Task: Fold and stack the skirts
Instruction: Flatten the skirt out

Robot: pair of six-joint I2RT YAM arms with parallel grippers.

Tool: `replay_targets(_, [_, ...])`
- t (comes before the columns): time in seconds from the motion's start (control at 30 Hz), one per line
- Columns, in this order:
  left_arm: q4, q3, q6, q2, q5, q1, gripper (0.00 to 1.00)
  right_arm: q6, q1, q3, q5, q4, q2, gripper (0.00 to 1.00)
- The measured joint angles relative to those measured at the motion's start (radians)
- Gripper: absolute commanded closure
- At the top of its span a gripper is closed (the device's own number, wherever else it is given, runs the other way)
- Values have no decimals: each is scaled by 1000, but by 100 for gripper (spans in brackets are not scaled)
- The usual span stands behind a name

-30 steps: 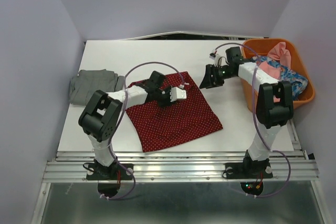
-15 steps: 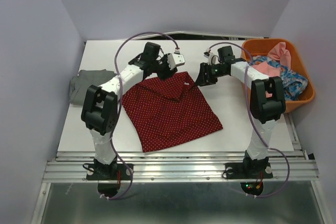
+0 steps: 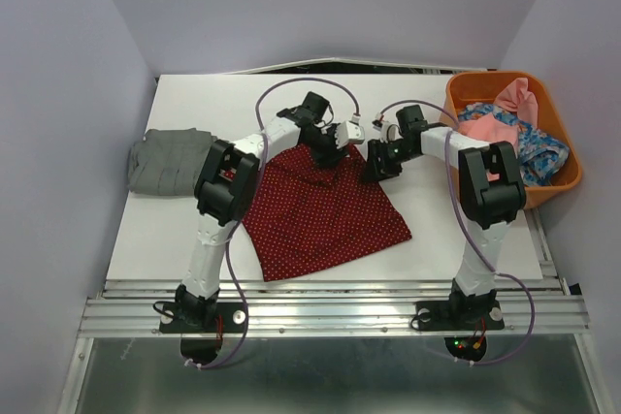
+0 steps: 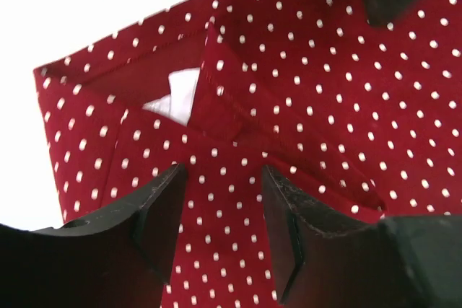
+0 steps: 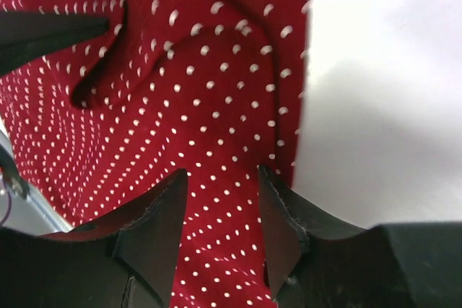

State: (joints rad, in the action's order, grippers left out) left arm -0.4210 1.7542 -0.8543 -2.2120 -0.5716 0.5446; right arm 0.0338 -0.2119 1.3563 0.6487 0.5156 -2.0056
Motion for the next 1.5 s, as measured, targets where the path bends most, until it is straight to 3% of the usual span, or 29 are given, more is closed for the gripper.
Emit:
replay_targets(0.07, [-21, 32, -11, -27, -3, 6, 50, -1, -12, -18, 6, 1, 0, 51])
replay_targets(0.1, [-31, 47, -18, -39, -4, 6, 60, -8, -21, -21, 5, -2, 1, 51])
replay_targets(0.27, [-55, 61, -40, -64, 2, 10, 92, -30, -40, -42, 1, -13, 4, 54])
replay_targets(0.37, [-58, 63, -39, -64, 4, 8, 100, -37, -40, -57, 0, -21, 6, 55])
replay_targets(0.87, [-36, 79, 23, -13, 13, -67, 100, -64, -45, -79, -28, -31, 24, 57])
replay_targets(1.2, [32, 319, 107, -24, 37, -111, 100, -76, -56, -82, -49, -29, 31, 57])
replay_targets(1.3, [132, 347, 152, -37, 96, -117, 100, -77, -58, -89, -52, -30, 36, 57])
replay_targets(1.33, [164, 347, 165, -44, 118, -118, 99, -78, -58, -92, -52, -30, 39, 57])
replay_targets(1.37, [205, 347, 184, -58, 151, -121, 91, -78, -58, -95, -52, -29, 42, 57])
replay_targets(1.4, [251, 347, 201, -74, 190, -121, 64, -79, -58, -98, -52, -26, 44, 57])
replay_targets(1.47, [356, 359, 226, -123, 270, -121, 32, -79, -58, -104, -51, -26, 48, 56])
replay_targets(1.5, [395, 372, 242, -153, 306, -121, 28, -79, -58, -107, -51, -25, 50, 56])
